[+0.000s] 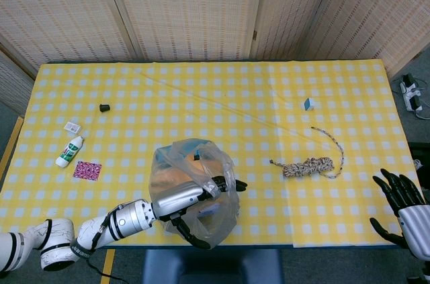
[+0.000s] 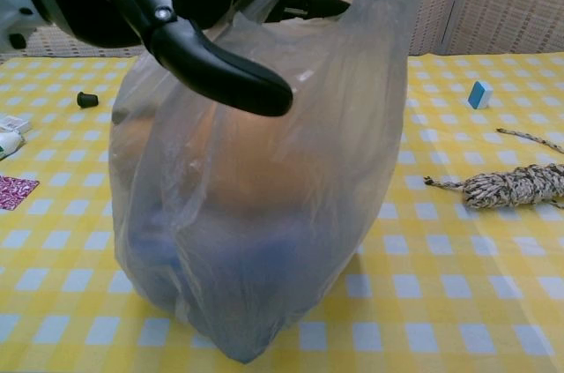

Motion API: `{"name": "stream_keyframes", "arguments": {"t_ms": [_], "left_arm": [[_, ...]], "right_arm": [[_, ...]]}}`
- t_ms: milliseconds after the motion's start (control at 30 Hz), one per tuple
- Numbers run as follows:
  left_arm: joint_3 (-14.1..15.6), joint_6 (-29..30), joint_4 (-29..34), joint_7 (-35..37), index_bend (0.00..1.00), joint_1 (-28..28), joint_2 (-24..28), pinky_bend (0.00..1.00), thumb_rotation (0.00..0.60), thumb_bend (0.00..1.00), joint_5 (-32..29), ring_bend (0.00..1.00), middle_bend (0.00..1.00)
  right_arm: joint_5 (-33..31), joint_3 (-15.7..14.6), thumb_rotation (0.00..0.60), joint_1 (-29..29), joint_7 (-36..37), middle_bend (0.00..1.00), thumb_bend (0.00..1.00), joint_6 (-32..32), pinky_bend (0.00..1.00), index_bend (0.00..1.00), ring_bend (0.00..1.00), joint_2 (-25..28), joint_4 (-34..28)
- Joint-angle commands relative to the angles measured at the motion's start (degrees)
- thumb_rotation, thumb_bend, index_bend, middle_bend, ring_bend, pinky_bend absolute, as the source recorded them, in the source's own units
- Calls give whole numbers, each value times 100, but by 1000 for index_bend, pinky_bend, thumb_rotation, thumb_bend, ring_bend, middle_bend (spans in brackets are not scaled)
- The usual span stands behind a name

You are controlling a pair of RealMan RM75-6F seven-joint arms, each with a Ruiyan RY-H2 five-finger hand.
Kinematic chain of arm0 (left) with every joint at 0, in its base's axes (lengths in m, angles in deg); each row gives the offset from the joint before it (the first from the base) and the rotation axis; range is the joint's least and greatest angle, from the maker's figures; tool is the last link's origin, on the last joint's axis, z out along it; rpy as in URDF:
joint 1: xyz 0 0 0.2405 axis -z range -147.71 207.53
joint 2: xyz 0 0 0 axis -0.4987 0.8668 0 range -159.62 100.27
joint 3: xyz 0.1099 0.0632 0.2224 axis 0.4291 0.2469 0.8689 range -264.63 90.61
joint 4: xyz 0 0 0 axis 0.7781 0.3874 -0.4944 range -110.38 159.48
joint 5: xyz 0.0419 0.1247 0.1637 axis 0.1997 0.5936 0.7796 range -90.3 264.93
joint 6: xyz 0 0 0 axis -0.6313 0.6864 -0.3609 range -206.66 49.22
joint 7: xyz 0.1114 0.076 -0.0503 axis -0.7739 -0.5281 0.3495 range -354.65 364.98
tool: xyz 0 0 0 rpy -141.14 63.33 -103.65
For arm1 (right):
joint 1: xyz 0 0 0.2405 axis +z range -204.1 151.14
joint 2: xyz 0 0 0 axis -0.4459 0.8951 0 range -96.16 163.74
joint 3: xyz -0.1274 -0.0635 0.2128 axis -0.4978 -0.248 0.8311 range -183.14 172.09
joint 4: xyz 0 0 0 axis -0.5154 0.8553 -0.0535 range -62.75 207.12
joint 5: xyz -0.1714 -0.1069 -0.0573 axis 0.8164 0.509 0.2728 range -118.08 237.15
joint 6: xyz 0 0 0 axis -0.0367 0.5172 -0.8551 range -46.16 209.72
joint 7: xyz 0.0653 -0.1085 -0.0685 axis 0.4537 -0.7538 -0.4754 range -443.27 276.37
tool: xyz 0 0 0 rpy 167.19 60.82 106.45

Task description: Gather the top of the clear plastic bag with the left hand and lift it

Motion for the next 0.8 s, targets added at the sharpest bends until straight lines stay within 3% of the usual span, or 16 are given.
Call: {"name": "stream_keyframes", "arguments": {"t_ms": [33,800], "left_arm": [[29,-127,133,357,41,155,163,0,600,46,85,0,73],[55,-274,100,2518,29,780,488,8,600,50,125,1,76]], "right_arm": [[0,2,600,7,6,0,336,-7,0,0,0,-2,8],[-26,16,600,14,-24,0,336,-22,0,0,0,-21,12]]}}
